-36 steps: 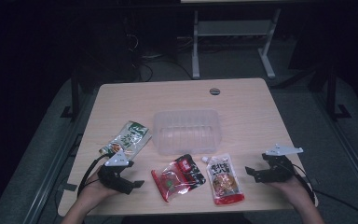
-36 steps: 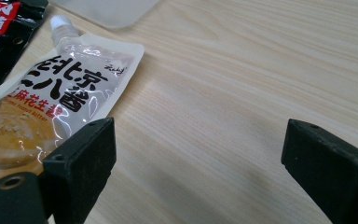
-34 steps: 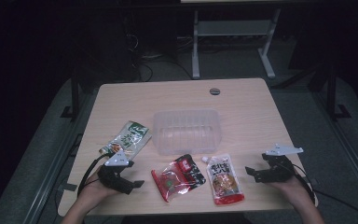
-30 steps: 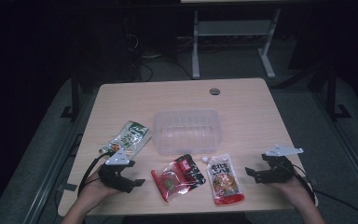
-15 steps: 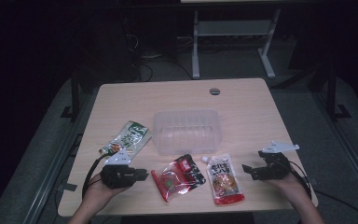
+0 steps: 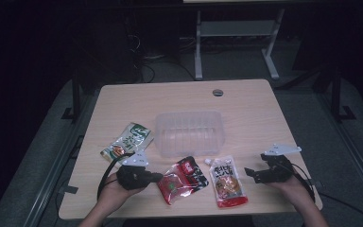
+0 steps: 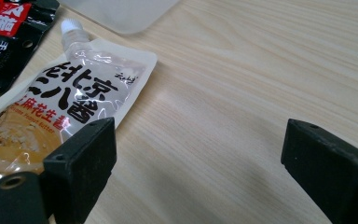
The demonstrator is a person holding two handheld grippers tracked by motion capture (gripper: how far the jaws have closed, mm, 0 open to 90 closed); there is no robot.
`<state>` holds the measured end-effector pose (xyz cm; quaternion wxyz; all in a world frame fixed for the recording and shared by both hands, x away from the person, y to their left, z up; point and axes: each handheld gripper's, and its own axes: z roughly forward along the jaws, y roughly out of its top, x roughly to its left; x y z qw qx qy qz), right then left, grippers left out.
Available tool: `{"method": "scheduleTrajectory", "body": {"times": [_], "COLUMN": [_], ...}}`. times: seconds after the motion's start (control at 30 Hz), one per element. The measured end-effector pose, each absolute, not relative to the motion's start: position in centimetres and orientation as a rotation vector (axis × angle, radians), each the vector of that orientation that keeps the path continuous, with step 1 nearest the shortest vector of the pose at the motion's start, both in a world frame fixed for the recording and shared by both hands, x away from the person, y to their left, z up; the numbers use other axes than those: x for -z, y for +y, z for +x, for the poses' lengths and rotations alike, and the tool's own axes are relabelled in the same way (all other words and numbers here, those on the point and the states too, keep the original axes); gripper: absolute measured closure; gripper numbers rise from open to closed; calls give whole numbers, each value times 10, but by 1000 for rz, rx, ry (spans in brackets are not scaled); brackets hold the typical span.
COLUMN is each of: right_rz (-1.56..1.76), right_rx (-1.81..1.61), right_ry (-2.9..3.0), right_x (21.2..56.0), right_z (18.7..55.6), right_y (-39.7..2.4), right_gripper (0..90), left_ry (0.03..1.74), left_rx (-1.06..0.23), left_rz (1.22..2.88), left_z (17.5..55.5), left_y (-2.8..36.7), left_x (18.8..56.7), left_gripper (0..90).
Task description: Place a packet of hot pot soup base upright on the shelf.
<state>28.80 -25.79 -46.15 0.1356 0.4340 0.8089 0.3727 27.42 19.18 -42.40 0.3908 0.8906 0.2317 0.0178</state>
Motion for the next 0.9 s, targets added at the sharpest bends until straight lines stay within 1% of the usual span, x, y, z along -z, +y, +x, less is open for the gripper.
{"method": "scheduleTrajectory", "body": {"times": [0.07, 0.2, 0.3, 0.47, 0.7, 0.9], "right_rz": [1253, 1244, 1253, 1245, 1251, 1242], "right_rx": [-1080, -1079, -1073, -1076, -1077, -1074], "right_ry": [2344, 2348, 2354, 2348, 2354, 2360], "right_x": [461, 462, 462, 463, 462, 462], "right_z": [288, 288, 287, 286, 286, 287], "right_y": [-257, -256, -255, -258, -257, -256], "right_gripper": [99, 99, 99, 99, 99, 99], "left_ry": [584, 625, 634, 657, 668, 668], "left_rx": [-61, -106, -173, -216, -248, -229], "left_rz": [2275, 2264, 2281, 2313, 2350, 2358], "left_z": [278, 289, 299, 311, 315, 319], "left_y": [187, 181, 177, 169, 164, 157], "left_x": [425, 427, 429, 435, 441, 447], "left_gripper": [897, 897, 897, 898, 897, 897]}}
